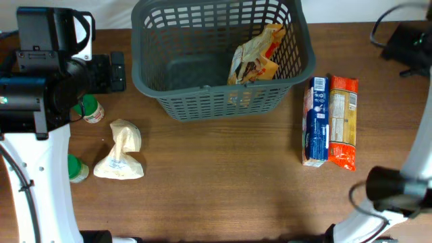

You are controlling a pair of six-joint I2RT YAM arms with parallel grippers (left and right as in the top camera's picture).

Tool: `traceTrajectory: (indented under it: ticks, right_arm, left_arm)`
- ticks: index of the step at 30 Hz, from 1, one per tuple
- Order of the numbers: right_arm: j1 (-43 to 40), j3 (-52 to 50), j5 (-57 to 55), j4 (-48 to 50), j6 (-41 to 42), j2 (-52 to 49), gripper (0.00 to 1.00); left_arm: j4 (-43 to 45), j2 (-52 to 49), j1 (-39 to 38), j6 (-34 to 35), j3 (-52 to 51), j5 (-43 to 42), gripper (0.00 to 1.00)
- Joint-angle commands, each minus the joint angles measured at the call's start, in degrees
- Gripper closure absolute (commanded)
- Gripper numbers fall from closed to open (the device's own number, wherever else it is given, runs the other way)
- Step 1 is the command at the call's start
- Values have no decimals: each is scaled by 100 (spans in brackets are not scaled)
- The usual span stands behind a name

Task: Pack container
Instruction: 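Carry the brown pouch into the basket and release it, then grasp the orange-red snack package with the right gripper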

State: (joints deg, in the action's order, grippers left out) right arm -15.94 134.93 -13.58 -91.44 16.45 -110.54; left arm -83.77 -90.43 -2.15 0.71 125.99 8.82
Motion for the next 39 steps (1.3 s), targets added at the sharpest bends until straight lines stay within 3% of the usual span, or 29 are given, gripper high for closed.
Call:
traceTrajectory:
  ticks: [1, 16, 22, 24, 26, 27, 29, 36, 39]
  right_arm:
    - [-293, -1067, 1104, 120, -422, -396, 8]
    - [-201, -4245, 1449, 2441, -660, -828, 5]
    - [-208, -5130, 1447, 3108, -588, -828, 12]
    - [-205, -5344, 1447, 3263, -588, -828, 18]
    - [-208, -5482, 1447, 3335, -588, -828, 39]
    - [-208, -5480, 1449, 3327, -588, -828, 54]
    - [-212, -5425, 1447, 3254, -590, -793, 95]
    - [-199, -3742, 1443, 1952, -614, 52, 96]
    - [131, -1878, 1513, 1209, -658, 909, 96]
  left_arm:
    - [24, -22, 35, 13, -17, -4, 1]
    - [175, -31, 35, 15, -17, -4, 1]
    - [127, -31, 35, 15, -17, -4, 1]
    - [101, -31, 35, 15, -17, -4, 1]
    - [90, -31, 35, 15, -15, -4, 1]
    - [87, -31, 35, 15, -15, -4, 1]
    - [83, -31, 35, 15, -17, -4, 1]
    - [83, -31, 35, 15, -17, -4, 1]
    - [85, -31, 35, 15, -17, -4, 1]
